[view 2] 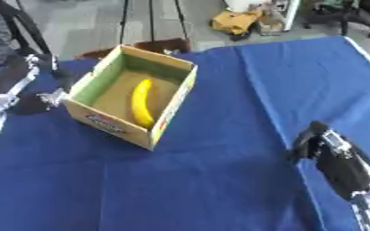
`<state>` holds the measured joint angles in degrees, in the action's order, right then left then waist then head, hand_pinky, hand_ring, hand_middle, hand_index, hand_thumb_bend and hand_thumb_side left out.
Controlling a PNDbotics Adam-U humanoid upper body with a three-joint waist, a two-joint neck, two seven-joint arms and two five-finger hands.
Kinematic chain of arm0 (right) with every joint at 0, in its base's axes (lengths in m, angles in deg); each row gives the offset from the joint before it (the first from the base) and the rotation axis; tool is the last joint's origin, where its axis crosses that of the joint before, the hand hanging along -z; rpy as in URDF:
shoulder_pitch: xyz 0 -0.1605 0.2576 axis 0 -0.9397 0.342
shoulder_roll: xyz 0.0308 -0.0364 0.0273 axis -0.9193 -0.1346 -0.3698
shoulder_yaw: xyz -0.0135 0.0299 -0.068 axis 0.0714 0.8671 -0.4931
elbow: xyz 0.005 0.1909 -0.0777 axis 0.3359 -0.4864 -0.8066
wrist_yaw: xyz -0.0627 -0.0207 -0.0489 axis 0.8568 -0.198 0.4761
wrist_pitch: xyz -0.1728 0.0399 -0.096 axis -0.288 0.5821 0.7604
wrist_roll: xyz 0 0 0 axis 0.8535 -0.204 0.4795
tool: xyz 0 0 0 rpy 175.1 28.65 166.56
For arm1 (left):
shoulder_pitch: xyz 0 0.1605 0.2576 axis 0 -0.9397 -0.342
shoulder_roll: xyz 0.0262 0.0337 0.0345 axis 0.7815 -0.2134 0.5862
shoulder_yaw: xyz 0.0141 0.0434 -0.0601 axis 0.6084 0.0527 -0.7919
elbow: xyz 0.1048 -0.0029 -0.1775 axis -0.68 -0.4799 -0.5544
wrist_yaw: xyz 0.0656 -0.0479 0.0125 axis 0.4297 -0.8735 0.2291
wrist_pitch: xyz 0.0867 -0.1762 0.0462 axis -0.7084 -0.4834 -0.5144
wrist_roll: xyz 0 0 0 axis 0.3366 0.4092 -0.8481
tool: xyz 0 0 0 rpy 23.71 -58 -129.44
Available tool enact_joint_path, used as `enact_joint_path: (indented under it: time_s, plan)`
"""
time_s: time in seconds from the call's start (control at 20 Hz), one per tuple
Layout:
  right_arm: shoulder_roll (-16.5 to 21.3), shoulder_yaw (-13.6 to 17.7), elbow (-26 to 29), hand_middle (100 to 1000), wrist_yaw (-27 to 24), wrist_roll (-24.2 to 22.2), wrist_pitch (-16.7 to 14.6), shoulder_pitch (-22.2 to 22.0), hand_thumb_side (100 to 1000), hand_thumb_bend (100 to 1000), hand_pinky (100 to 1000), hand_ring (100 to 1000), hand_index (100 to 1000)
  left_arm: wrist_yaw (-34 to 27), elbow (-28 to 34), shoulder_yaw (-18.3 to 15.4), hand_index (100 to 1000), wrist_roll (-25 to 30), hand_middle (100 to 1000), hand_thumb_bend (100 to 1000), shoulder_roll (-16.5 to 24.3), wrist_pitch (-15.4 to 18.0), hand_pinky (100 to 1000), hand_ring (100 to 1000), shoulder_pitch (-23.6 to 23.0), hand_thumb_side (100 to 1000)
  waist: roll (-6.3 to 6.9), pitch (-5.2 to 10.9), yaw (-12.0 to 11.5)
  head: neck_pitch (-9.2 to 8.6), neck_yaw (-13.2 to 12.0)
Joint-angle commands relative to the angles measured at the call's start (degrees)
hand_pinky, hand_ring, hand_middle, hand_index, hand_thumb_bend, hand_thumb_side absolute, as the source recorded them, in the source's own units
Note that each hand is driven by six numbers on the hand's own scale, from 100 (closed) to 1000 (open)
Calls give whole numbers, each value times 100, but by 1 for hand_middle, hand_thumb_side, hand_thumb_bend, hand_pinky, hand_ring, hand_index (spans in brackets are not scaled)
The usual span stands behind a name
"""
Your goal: Pick up objects on the table and place them in the box.
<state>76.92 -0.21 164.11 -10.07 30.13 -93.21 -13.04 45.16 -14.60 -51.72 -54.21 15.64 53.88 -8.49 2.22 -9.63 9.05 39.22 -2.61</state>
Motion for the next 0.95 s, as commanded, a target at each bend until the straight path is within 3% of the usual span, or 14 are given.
enact_joint_path:
  time_s: [0.05, 0.15, 0.3, 0.55, 0.95]
  plan:
    - [99, 49, 55, 309, -36, 13, 11, -1, 839, 100, 517, 375, 512, -1874, 960, 41, 633, 59, 489, 218, 157, -542, 588, 498, -589, 840, -18, 136, -38, 122, 0]
    - [101, 61, 49, 309, -31, 21, 14, -32, 839, 100, 518, 375, 512, -3527, 1596, -74, 633, 679, 488, 228, 267, -1138, 587, 498, -954, 847, -20, 160, -112, 195, -5]
    - [96, 71, 49, 310, -35, 28, 16, -58, 840, 100, 518, 376, 512, -4559, 2148, -326, 633, 1233, 486, 229, 243, -1720, 584, 496, -1281, 855, -25, 186, -199, 298, -52]
    - [93, 63, 67, 312, -38, 20, 17, -80, 842, 100, 520, 377, 513, -4804, 2357, -467, 632, 1441, 483, 244, 49, -2087, 580, 492, -1560, 887, -45, 181, -314, 419, -116]
    - [67, 72, 115, 316, -53, 19, 5, -85, 843, 100, 521, 380, 514, -4729, 2376, -451, 636, 1621, 480, 268, -200, -2184, 580, 491, -1713, 921, -67, 157, -339, 486, -99]
